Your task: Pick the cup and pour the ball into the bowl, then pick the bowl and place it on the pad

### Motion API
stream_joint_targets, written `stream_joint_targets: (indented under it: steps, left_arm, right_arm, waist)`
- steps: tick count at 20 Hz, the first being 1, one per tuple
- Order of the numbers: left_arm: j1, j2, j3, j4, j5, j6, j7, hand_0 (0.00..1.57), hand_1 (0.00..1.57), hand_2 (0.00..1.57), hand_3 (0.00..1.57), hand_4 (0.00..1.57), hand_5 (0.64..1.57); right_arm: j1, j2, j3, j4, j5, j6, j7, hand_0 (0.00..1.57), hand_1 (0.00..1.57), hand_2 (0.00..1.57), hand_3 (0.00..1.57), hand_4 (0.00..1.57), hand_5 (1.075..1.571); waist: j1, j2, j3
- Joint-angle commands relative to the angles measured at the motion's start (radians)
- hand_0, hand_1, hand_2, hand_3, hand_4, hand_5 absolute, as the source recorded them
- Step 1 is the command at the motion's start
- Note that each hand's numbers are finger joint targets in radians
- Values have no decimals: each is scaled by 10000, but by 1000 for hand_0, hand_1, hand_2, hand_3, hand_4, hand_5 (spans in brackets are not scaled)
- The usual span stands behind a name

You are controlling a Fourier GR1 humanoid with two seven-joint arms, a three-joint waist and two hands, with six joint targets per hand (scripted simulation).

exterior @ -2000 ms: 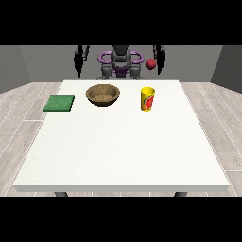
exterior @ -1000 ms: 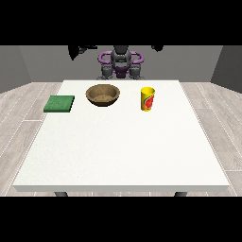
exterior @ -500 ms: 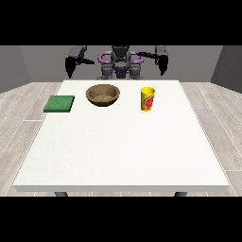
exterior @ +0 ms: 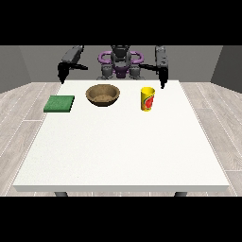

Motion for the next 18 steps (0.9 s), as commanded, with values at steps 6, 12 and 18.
stream_joint_targets:
  steps: [6,12,18]
  left_arm:
    - [-889,-302,664,2712,-142,595,-2157,0,0,0,0,0,1249]
    - [-735,-380,846,4260,-45,241,-3822,0,0,0,0,0,1262]
    - [-2126,667,1780,5232,783,-612,-3480,659,659,914,286,0,1425]
  right_arm:
    - [-27,-585,-372,840,-439,1053,-708,0,0,0,0,0,1563]
    - [177,-479,-411,1031,-319,1035,-1328,0,0,0,0,0,1559]
    - [-225,-1109,-992,1580,-838,1573,-1404,0,0,0,0,0,1558]
  waist:
    - [-623,339,-1]
    - [-566,548,-4]
    - [-689,995,-3]
